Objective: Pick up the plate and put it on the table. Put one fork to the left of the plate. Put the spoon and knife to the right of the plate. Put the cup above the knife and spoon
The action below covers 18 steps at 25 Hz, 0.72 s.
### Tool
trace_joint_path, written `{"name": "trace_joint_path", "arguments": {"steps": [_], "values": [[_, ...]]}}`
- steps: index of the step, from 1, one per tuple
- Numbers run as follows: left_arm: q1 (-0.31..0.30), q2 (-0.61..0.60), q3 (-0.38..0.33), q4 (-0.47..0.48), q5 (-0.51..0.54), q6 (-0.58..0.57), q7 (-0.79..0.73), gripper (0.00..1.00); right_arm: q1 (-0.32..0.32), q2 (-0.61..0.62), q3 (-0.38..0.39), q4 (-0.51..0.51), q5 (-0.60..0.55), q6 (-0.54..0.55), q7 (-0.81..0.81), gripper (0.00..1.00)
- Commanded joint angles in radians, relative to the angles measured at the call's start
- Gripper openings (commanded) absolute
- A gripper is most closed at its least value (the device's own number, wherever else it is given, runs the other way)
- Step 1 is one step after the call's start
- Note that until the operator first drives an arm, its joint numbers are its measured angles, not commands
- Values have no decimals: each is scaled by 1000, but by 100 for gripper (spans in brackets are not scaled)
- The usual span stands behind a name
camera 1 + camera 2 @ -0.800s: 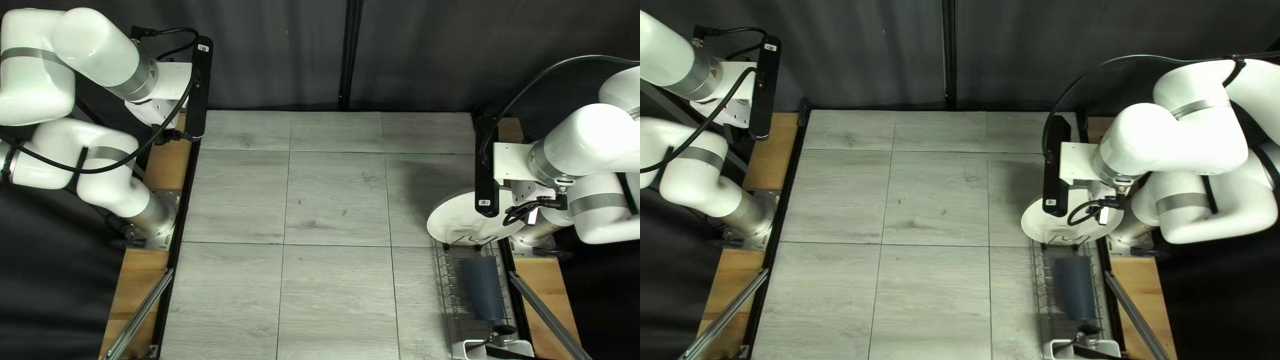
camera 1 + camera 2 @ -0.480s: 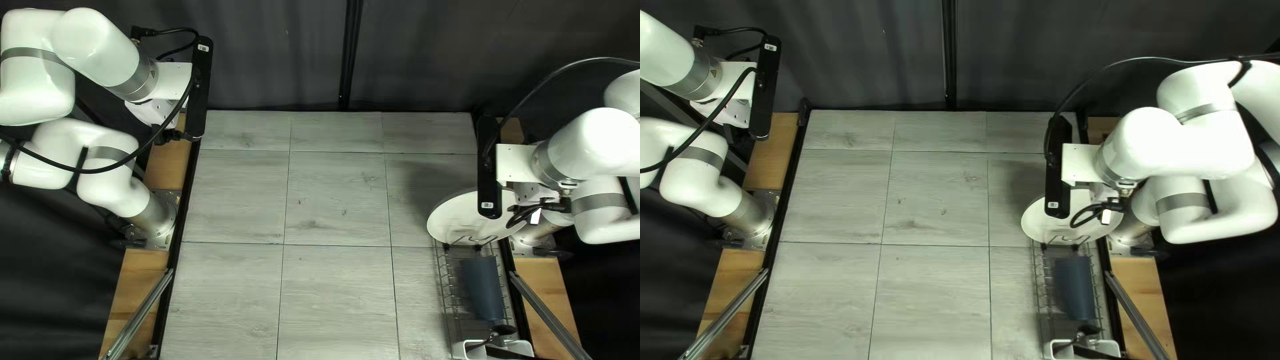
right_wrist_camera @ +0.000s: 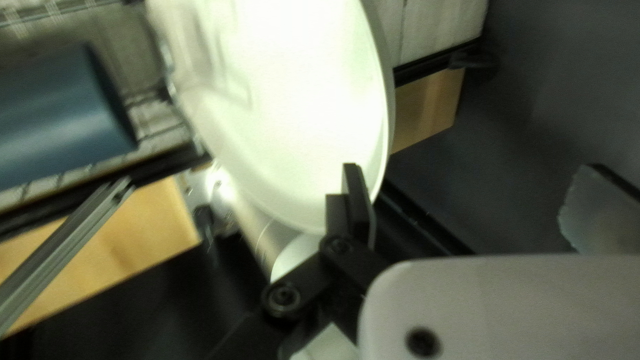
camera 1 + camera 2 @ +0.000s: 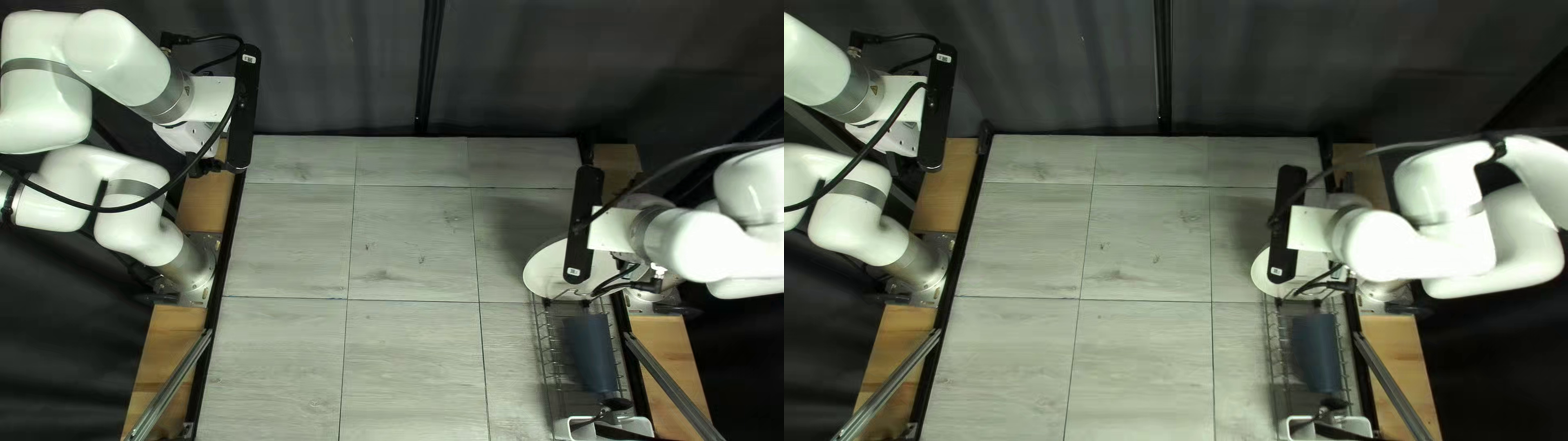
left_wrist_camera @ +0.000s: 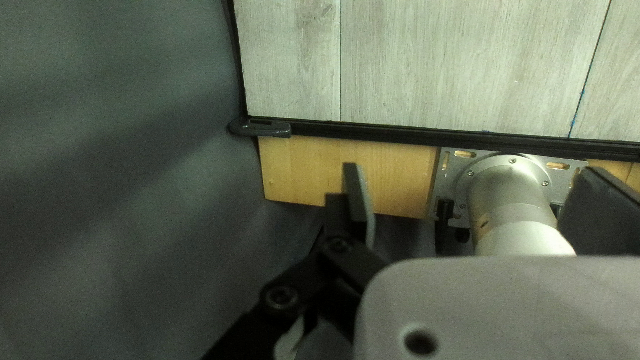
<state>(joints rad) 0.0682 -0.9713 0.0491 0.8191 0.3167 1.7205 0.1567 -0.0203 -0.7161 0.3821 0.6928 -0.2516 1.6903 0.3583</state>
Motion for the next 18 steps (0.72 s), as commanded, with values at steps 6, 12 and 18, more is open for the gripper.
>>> {"name": "trace_joint_path", "arguments": {"steps": [6,12,18], "values": [[0,0,0,0,0,0,0,100,3,23,71,-59,-33,-46,73,100],[0,0,0,0,0,0,0,100,-13,52,108,-113,-69,-78,134,100],[0,0,0,0,0,0,0,100,-14,74,152,-107,-78,-63,175,0]]}}
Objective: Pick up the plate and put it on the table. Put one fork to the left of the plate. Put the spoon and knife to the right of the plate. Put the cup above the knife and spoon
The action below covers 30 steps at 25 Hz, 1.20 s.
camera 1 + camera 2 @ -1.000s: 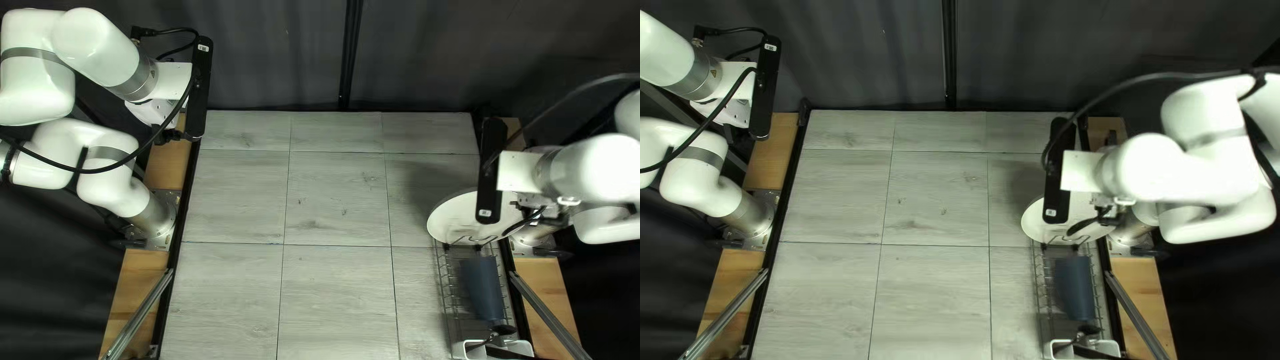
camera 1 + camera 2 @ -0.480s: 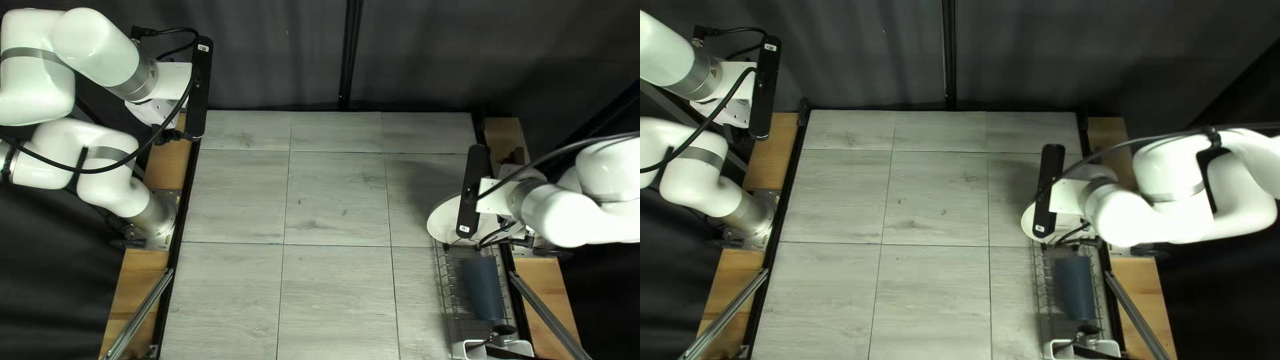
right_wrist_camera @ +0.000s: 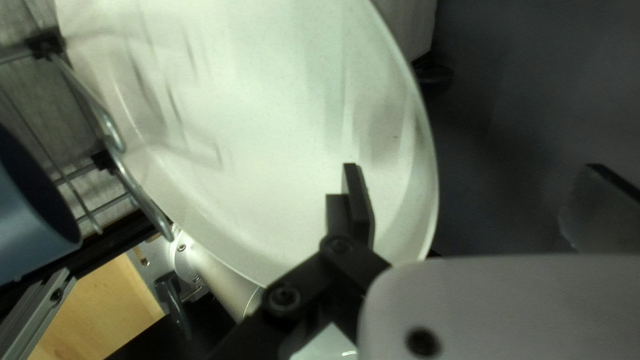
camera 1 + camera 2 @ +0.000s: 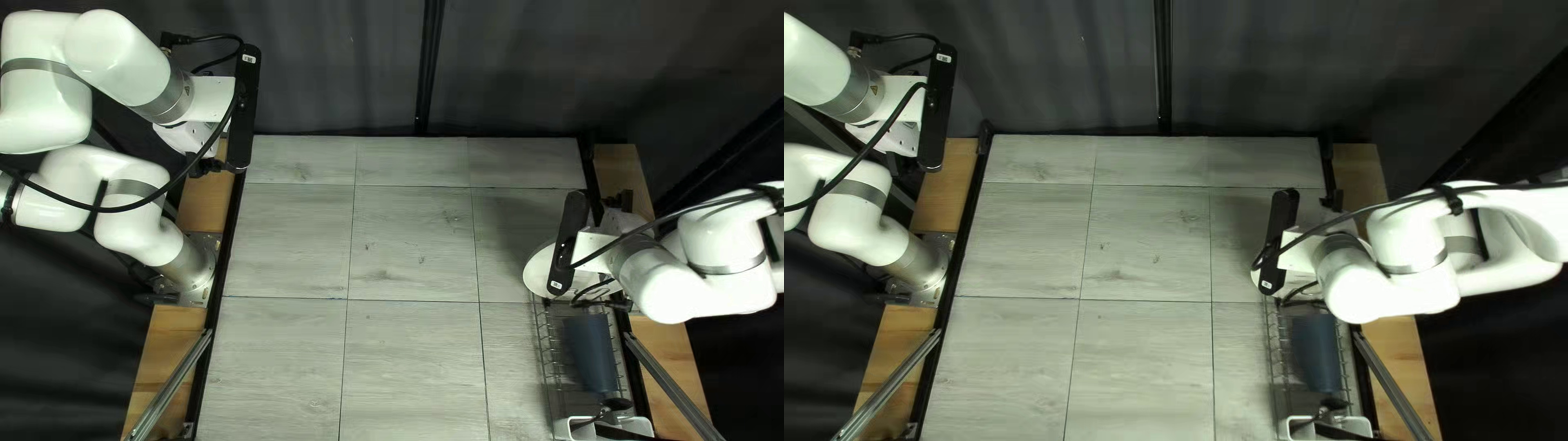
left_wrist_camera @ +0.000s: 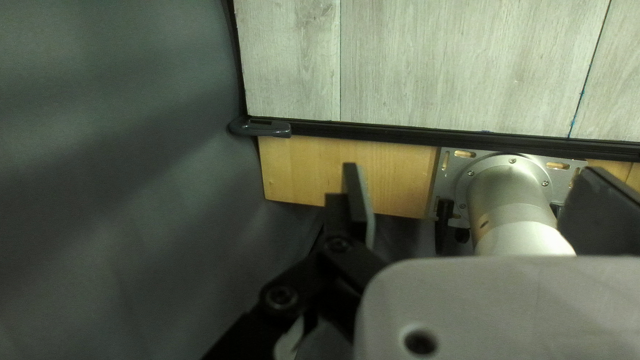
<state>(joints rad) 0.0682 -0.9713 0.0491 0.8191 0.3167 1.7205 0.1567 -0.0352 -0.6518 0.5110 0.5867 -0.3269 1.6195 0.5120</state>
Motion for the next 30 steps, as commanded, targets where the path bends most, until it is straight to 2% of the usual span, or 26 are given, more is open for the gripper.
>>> {"name": "trace_joint_path", "arguments": {"steps": [1,8,10,16,19,23,25,30], "values": [[0,0,0,0,0,0,0,100,1,9,24,-6,-3,6,24,0],[0,0,0,0,0,0,0,100,-16,44,46,45,-19,55,33,0],[0,0,0,0,0,0,0,100,-25,45,49,95,-39,103,15,0],[0,0,0,0,0,0,0,100,-40,9,12,176,-113,193,-74,0],[0,0,0,0,0,0,0,100,-61,5,-50,266,-159,231,-170,0],[0,0,0,0,0,0,0,100,-97,68,-146,412,-169,235,-287,0],[0,0,0,0,0,0,0,100,-118,153,-198,507,-148,208,-339,0],[0,0,0,0,0,0,0,100,-130,295,-277,580,-52,68,-405,0]]}}
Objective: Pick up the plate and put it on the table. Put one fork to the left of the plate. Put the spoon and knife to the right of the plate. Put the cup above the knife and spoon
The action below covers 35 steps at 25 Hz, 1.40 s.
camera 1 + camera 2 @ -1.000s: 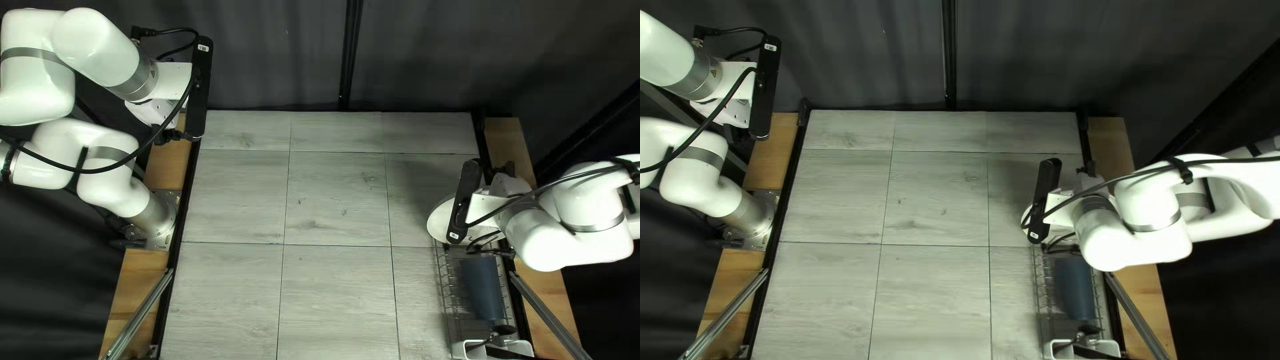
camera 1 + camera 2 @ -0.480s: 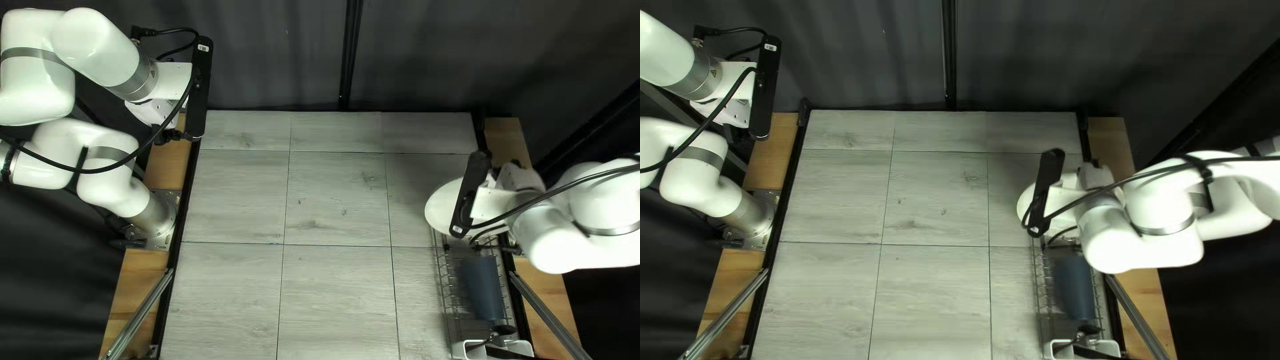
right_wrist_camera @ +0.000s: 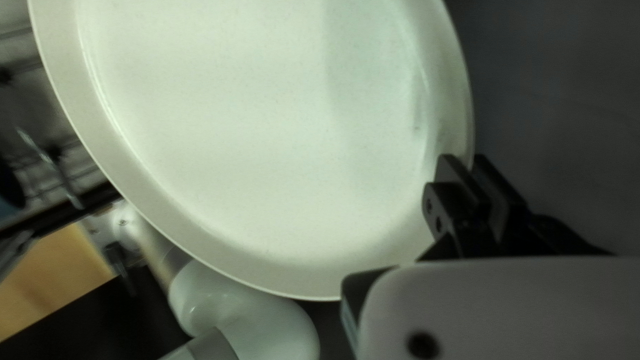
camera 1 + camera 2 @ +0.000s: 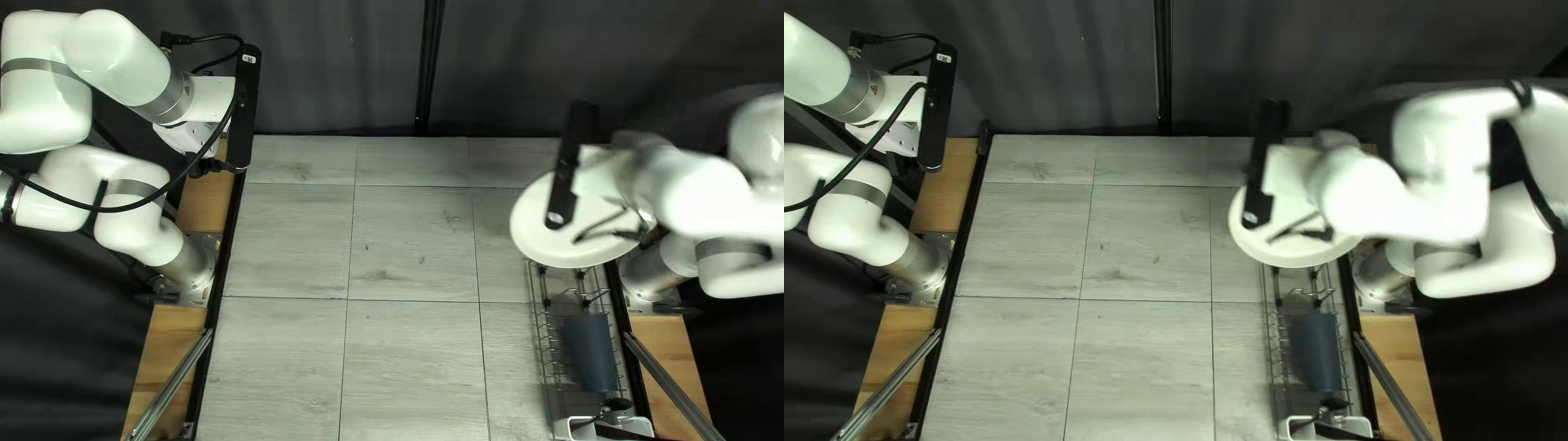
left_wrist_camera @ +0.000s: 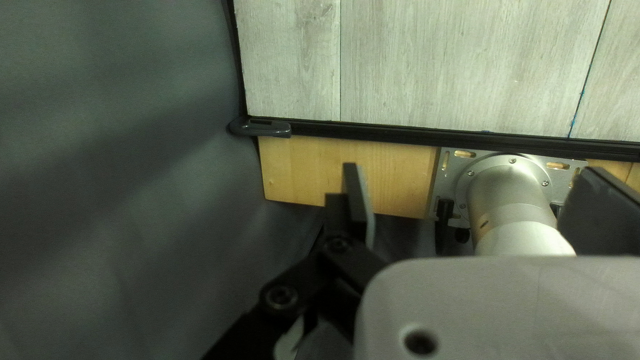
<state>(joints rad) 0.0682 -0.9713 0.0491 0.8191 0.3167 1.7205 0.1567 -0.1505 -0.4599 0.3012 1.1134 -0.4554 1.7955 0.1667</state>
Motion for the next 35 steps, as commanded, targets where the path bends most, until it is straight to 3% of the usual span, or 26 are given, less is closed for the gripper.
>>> {"name": "trace_joint_path", "arguments": {"steps": [1,10,19,22,27,35], "values": [[0,0,0,0,0,0,0,100,-18,133,-76,59,95,-133,-64,0],[0,0,0,0,0,0,0,100,-66,386,-163,103,311,-411,-178,0],[0,0,0,0,0,0,0,100,-67,414,-163,114,330,-426,-186,0],[0,0,0,0,0,0,0,100,-80,392,-183,66,384,-503,-262,0],[0,0,0,0,0,0,0,100,-123,541,-214,152,459,-593,-334,0],[0,0,0,0,0,0,0,100,-150,761,-227,270,479,-681,-367,0]]}}
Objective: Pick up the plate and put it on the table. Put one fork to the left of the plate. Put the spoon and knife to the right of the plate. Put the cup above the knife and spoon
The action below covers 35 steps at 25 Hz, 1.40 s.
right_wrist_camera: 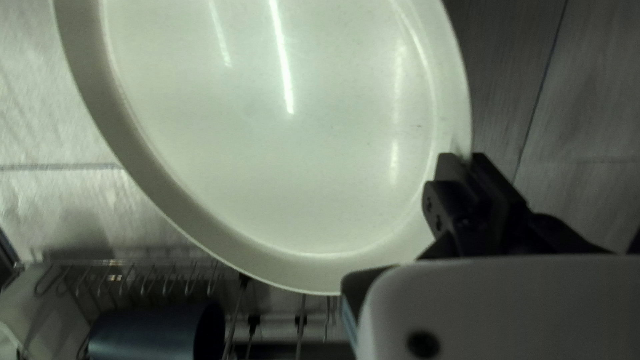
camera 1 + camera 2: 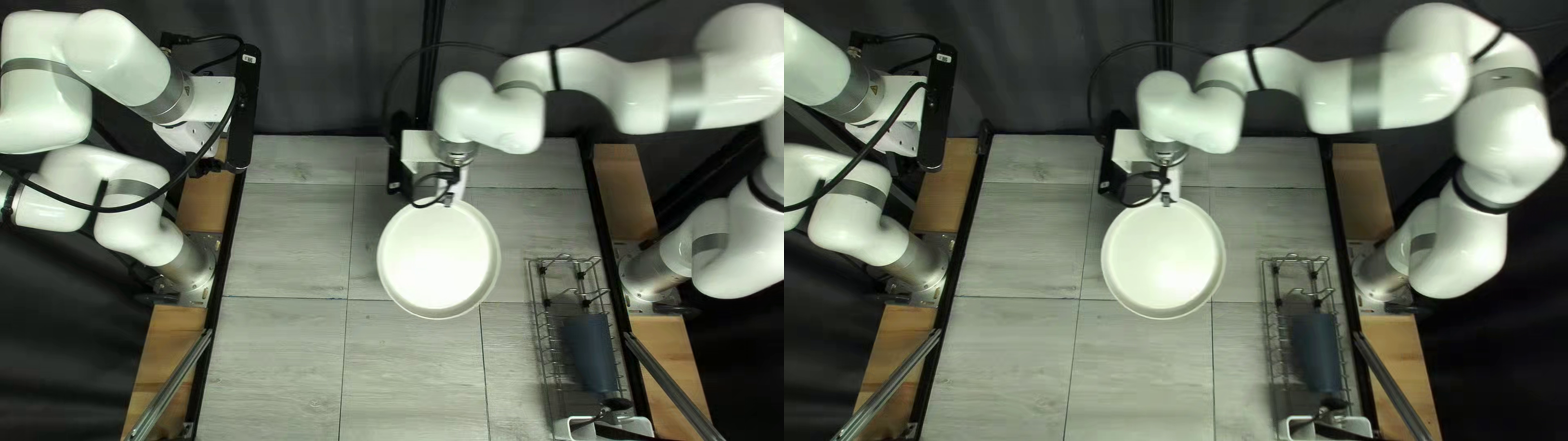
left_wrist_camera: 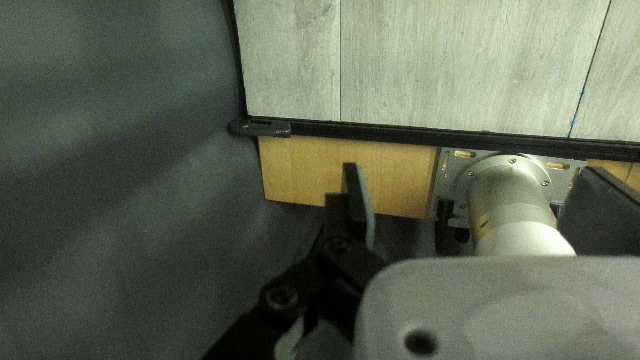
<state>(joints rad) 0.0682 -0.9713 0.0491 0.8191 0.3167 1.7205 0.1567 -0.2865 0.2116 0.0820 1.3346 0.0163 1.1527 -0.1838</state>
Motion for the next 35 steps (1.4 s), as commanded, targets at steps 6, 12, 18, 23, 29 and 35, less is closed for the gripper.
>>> {"name": "trace_joint_path", "arguments": {"steps": [6,12,18,23,29,35], "values": [[0,0,0,0,0,0,0,100,-29,165,-8,85,30,-68,-34,0],[0,0,0,0,0,0,0,100,-23,223,-8,108,24,-93,-29,0],[0,0,0,0,0,0,0,100,-12,259,-17,126,3,-100,-7,0],[0,0,0,0,0,0,0,100,-1,290,-19,147,-8,-102,5,7],[0,0,0,0,0,0,0,100,21,322,-25,166,-32,-112,29,100],[0,0,0,0,0,0,0,100,68,192,-45,100,-115,-42,111,100]]}}
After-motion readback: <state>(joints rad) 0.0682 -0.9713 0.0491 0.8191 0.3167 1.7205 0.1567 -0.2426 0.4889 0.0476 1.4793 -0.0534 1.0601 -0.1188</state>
